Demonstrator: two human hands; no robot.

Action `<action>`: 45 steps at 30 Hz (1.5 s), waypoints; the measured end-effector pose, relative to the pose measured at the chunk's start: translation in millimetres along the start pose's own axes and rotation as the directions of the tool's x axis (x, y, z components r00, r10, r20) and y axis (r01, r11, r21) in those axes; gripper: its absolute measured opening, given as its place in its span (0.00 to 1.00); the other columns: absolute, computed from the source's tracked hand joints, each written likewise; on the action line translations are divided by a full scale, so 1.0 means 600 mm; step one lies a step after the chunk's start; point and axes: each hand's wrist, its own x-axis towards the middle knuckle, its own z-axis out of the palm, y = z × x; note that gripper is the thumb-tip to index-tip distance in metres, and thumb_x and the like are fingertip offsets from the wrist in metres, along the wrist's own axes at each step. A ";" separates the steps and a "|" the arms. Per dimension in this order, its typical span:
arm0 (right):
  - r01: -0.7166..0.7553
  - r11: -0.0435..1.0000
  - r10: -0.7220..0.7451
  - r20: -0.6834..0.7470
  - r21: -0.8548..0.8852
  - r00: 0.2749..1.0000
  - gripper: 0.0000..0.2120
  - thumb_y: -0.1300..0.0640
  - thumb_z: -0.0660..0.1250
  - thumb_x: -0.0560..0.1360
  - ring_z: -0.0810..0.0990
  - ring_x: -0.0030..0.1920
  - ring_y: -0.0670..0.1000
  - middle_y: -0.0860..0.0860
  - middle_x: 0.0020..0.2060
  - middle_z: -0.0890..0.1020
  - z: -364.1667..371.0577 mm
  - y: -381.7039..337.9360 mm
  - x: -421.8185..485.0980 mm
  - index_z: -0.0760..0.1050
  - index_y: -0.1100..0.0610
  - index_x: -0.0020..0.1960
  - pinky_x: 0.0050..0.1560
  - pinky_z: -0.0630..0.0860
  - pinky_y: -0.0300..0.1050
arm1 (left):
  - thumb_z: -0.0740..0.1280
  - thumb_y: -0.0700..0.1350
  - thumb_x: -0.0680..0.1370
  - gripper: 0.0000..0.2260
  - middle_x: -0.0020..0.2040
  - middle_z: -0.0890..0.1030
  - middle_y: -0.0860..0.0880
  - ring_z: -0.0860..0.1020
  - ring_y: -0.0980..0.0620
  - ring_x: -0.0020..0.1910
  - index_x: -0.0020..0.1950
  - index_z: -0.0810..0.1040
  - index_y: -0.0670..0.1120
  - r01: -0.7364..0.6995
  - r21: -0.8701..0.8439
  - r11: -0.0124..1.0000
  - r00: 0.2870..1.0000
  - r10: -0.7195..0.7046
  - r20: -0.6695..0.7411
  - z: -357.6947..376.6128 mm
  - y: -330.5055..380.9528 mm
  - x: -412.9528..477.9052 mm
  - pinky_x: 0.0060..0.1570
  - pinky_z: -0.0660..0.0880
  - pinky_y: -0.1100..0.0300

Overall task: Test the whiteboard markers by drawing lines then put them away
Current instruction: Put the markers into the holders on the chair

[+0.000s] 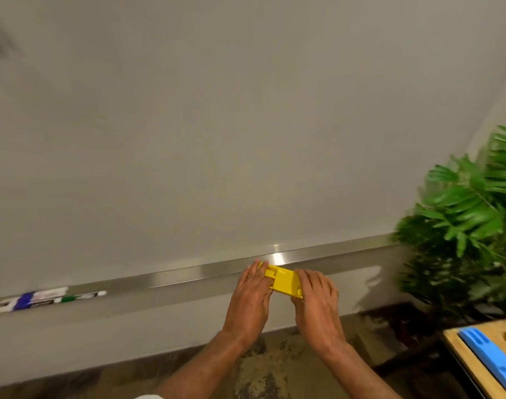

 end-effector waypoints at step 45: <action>0.368 0.924 -0.380 0.356 0.106 0.853 0.33 0.60 0.83 0.61 0.82 0.56 0.56 0.53 0.56 0.82 0.567 -0.418 0.232 0.77 0.56 0.64 0.54 0.81 0.52 | 0.82 0.33 0.66 0.25 0.66 0.82 0.44 0.82 0.47 0.62 0.62 0.85 0.44 0.546 0.251 0.799 0.836 -0.540 -0.100 -0.124 -0.647 -0.128 0.63 0.73 0.55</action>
